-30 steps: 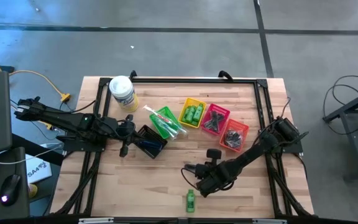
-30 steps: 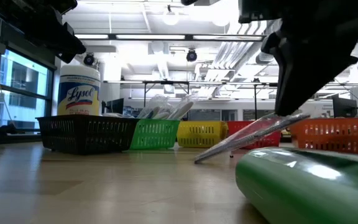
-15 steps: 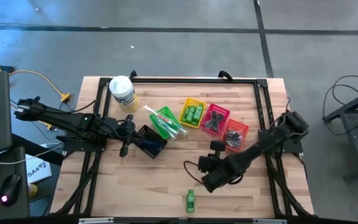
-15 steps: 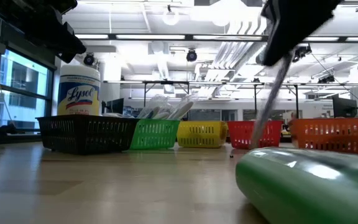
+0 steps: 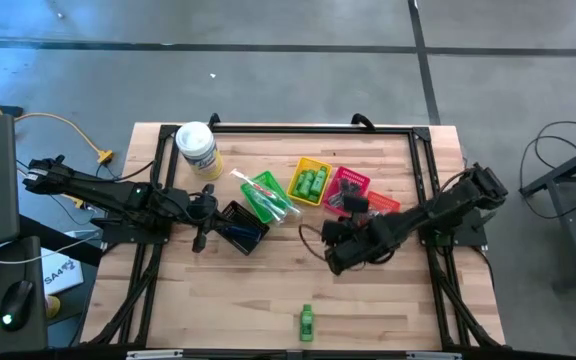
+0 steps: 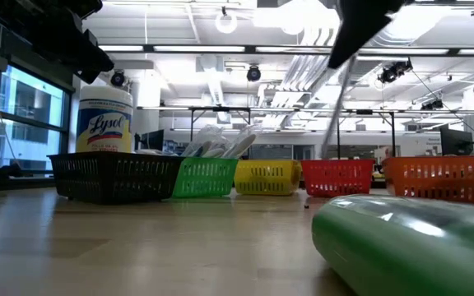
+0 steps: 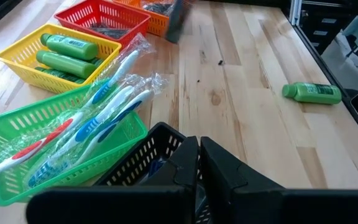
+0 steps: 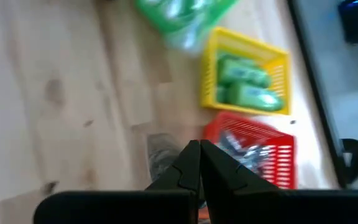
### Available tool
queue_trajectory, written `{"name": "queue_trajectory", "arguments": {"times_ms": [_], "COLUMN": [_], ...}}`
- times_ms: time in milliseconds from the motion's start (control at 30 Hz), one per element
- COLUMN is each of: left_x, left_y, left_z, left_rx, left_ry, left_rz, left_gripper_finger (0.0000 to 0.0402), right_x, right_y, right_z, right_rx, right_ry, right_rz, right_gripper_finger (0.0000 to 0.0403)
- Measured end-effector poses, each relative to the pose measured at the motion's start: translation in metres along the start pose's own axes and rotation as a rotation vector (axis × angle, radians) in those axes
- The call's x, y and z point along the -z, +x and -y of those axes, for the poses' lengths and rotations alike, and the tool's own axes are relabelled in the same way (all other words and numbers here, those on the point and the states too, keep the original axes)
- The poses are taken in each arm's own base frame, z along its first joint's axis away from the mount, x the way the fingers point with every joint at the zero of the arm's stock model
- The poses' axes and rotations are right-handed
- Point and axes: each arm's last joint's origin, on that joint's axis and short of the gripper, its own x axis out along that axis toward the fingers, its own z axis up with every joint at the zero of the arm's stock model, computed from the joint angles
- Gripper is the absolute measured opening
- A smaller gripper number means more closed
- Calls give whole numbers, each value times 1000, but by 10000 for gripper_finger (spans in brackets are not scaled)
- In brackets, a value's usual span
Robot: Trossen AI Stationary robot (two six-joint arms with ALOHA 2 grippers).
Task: Pick & Place Travel size toiletries
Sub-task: Put the black comb into the red bin
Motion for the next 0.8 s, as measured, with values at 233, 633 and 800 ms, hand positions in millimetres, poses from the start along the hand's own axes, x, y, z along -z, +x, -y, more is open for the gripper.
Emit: {"name": "queue_trajectory", "arguments": {"times_ms": [233,633,800], "left_x": [0,1,3], "left_y": [0,0,0], "left_z": [0,0,-1], "left_rx": [0,-3,-6], "left_ry": [5,9,12], "left_rz": [-1,-14,-29], "left_gripper_finger": [17,17,17], "right_x": [-6,-7,-6], "right_y": [-10,3,25], "right_z": [44,99,118], "right_rx": [84,196,217], "right_ry": [67,248,303], "right_rz": [42,-45,-94], "right_gripper_finger": [3,3,3]}}
